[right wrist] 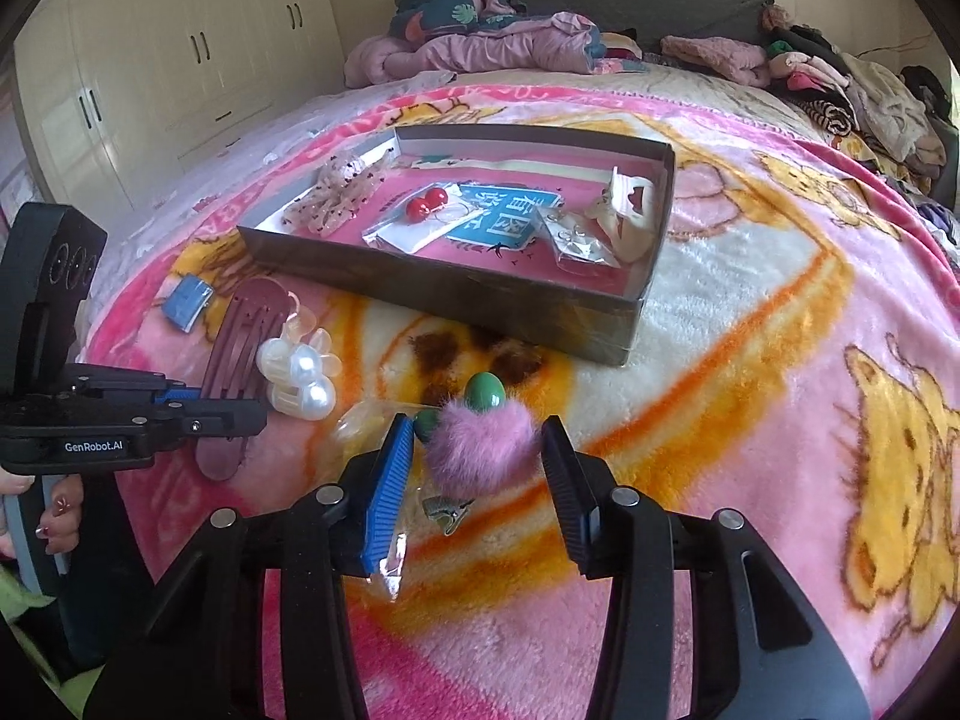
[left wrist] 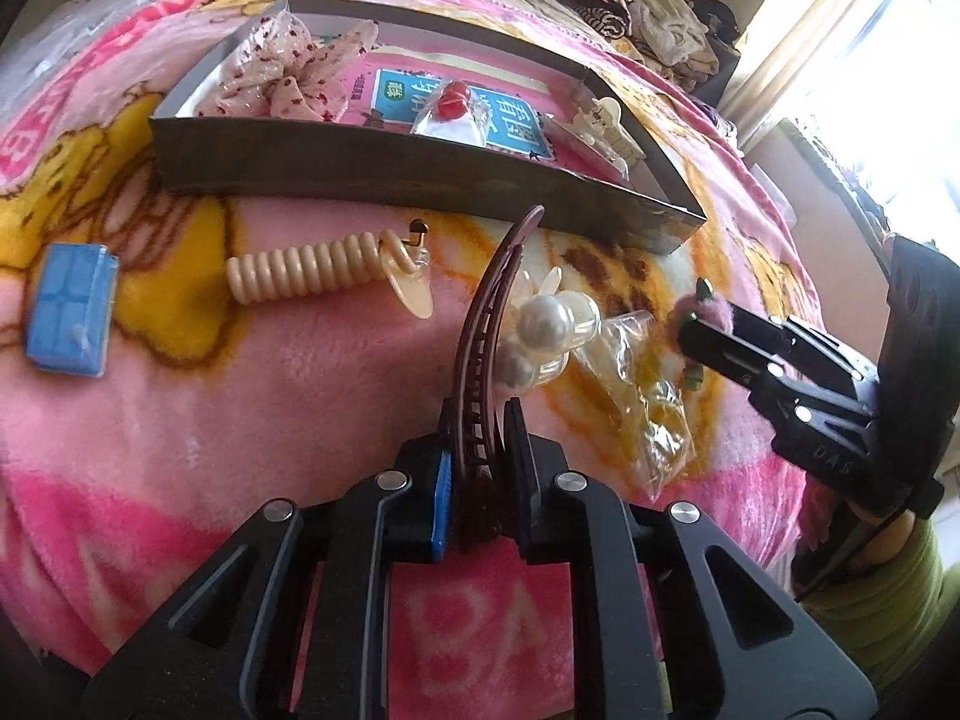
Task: Organize jewelry
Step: 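Carry brown clip over the tray with left tool while right tool carries pom-pom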
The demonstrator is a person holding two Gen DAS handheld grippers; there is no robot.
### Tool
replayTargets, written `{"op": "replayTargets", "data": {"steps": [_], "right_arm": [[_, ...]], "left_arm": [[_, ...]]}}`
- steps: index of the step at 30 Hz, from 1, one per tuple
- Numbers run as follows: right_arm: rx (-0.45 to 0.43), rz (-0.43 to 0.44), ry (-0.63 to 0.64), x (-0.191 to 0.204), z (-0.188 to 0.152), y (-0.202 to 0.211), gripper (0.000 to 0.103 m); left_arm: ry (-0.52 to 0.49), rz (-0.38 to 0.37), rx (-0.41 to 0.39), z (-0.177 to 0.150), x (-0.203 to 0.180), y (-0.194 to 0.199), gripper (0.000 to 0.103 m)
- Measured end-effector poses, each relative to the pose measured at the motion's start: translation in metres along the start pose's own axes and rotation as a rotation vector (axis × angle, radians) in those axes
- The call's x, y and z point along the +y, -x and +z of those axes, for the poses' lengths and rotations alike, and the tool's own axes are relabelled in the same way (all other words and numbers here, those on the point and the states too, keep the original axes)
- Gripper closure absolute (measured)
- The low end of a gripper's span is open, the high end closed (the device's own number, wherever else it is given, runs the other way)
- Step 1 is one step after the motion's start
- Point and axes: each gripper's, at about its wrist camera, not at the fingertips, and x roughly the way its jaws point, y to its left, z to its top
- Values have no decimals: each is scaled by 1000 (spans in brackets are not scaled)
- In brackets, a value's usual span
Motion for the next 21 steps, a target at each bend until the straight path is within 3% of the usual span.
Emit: {"op": "replayTargets", "data": {"steps": [21], "right_arm": [[-58, 1, 60, 34, 33, 15, 61]], "left_arm": [[-9, 45, -157, 27, 26, 52, 97]]}}
